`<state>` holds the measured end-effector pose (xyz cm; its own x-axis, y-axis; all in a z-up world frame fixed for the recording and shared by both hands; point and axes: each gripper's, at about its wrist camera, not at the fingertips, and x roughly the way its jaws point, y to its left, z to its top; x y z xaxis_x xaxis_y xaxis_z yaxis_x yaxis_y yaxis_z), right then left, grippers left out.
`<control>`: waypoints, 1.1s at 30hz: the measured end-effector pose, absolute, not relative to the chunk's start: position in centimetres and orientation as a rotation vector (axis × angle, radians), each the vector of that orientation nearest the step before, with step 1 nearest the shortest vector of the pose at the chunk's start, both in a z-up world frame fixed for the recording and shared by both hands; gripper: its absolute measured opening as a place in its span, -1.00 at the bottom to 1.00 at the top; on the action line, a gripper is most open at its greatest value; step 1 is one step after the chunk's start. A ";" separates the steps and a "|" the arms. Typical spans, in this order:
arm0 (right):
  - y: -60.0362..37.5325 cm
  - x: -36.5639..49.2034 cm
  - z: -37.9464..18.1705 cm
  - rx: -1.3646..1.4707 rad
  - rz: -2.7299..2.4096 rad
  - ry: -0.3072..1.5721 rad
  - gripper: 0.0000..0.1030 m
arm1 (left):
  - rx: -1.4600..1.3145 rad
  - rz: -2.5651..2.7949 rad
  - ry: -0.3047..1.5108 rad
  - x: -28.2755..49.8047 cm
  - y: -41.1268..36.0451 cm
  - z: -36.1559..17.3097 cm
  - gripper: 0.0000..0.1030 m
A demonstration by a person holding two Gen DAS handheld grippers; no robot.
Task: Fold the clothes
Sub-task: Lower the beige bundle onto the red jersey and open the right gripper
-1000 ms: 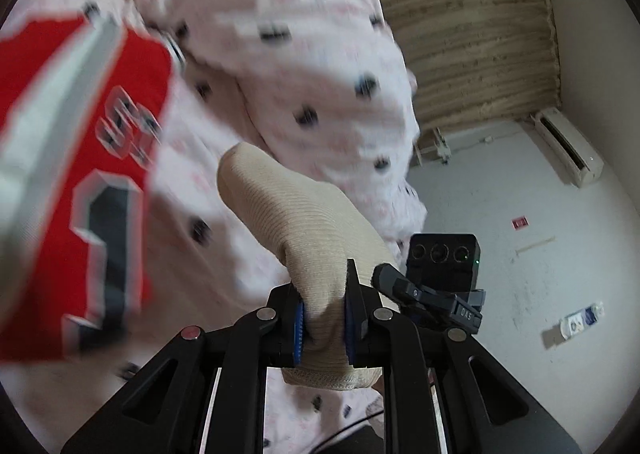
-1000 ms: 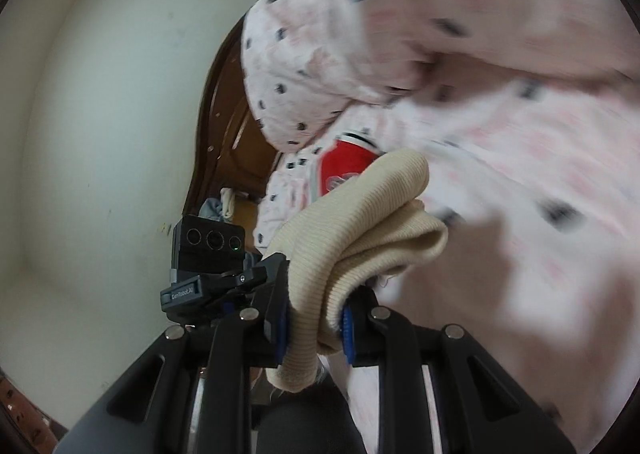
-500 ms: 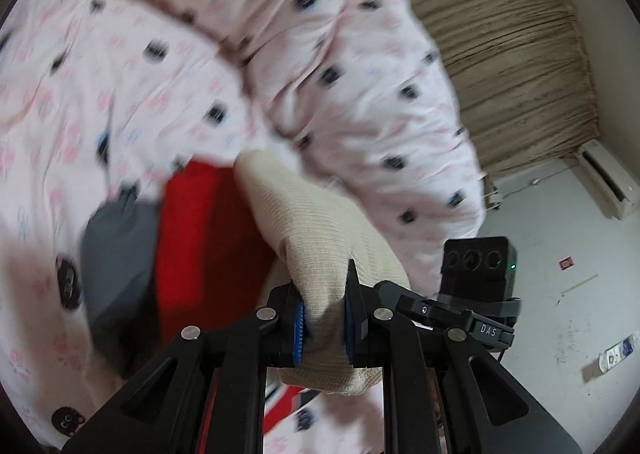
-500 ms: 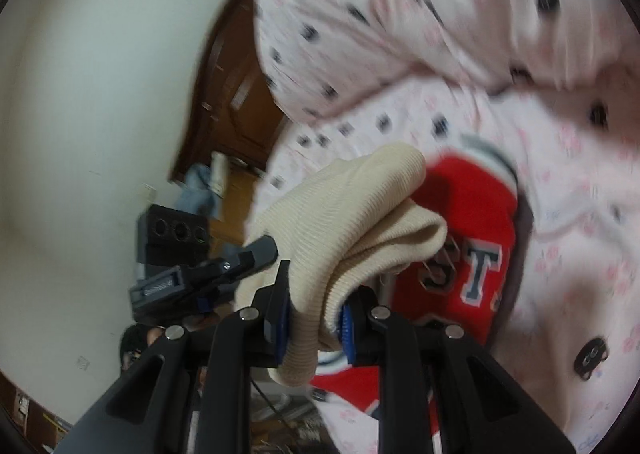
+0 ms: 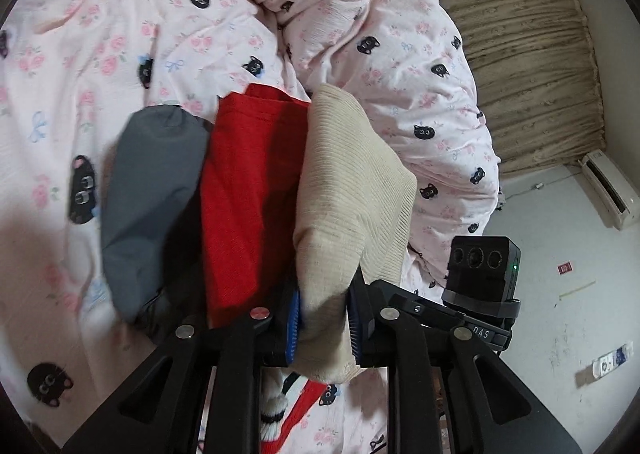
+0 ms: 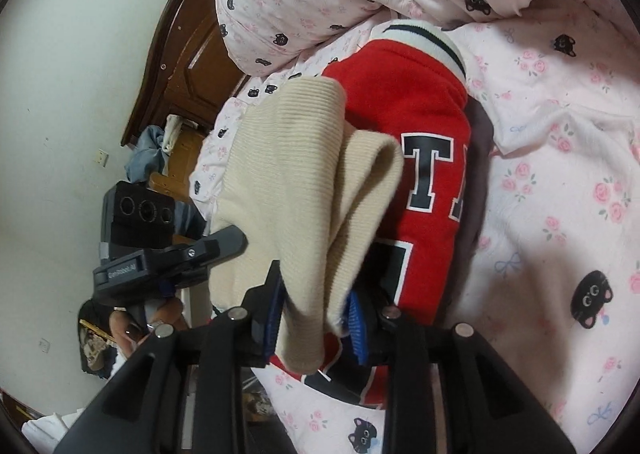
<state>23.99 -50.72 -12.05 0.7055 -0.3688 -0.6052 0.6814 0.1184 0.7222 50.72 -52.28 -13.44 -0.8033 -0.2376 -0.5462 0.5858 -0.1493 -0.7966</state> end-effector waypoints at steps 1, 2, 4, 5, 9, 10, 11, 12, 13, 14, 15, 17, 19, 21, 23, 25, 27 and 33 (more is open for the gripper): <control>-50.6 24.0 -11.9 1.226 -0.794 0.316 -0.34 | 0.388 -1.982 1.577 51.1 -52.1 -13.2 -0.61; -50.5 23.9 -11.6 1.219 -0.808 0.324 -0.31 | 0.381 -1.967 1.554 51.6 -51.9 -12.9 -0.57; -50.0 23.8 -10.9 1.175 -0.872 0.351 -0.25 | 0.361 -1.942 1.490 52.6 -51.4 -12.0 -0.56; -49.8 23.8 -10.5 1.147 -0.909 0.365 -0.21 | 0.344 -1.936 1.451 53.2 -51.0 -11.4 -0.56; -49.0 23.7 -7.5 1.007 -1.027 0.370 -0.20 | 0.292 -2.007 1.369 53.4 -49.3 -8.8 -0.56; -48.8 23.7 -6.7 0.972 -1.048 0.360 -0.20 | 0.294 -2.026 1.366 53.0 -49.0 -8.5 -0.56; -48.7 23.7 -5.8 0.938 -1.066 0.349 -0.20 | 0.305 -2.049 1.363 52.3 -48.6 -8.2 -0.55; -49.1 24.0 -5.2 0.935 -1.056 0.328 -0.20 | 0.322 -2.066 1.361 51.6 -48.3 -8.1 -0.55; -49.5 24.3 -4.7 0.933 -1.044 0.308 -0.20 | 0.339 -2.075 1.359 51.0 -48.0 -8.1 -0.55; -50.0 24.8 -4.4 0.945 -1.024 0.299 -0.20 | 0.359 -2.074 1.358 50.4 -47.9 -8.4 -0.55; -50.6 25.2 -4.3 0.956 -1.006 0.297 -0.20 | 0.379 -2.069 1.359 49.9 -47.8 -8.7 -0.55; -51.6 26.2 -4.5 0.969 -0.991 0.311 -0.20 | 0.410 -2.044 1.369 49.3 -47.8 -9.8 -0.55; -52.7 27.0 -5.6 0.995 -1.003 0.359 -0.20 | 0.435 -2.001 1.399 49.0 -48.0 -11.4 -0.56; -53.8 27.5 -6.9 1.022 -1.038 0.417 -0.24 | 0.450 -1.971 1.416 48.7 -48.2 -12.7 -0.56; -54.4 27.4 -7.9 1.022 -1.081 0.434 -0.24 | 0.452 -1.970 1.406 48.6 -48.0 -12.9 -0.56; -54.6 27.3 -8.3 1.021 -1.093 0.437 -0.24 | 0.451 -1.973 1.399 48.5 -48.0 -12.8 -0.56; -54.3 27.4 -7.9 1.004 -1.090 0.440 -0.23 | 0.434 -1.987 1.398 48.5 -47.7 -12.0 -0.55; -49.6 28.8 -4.1 0.810 -1.170 0.497 0.44 | 0.426 -1.950 1.078 48.5 -44.5 -7.4 0.20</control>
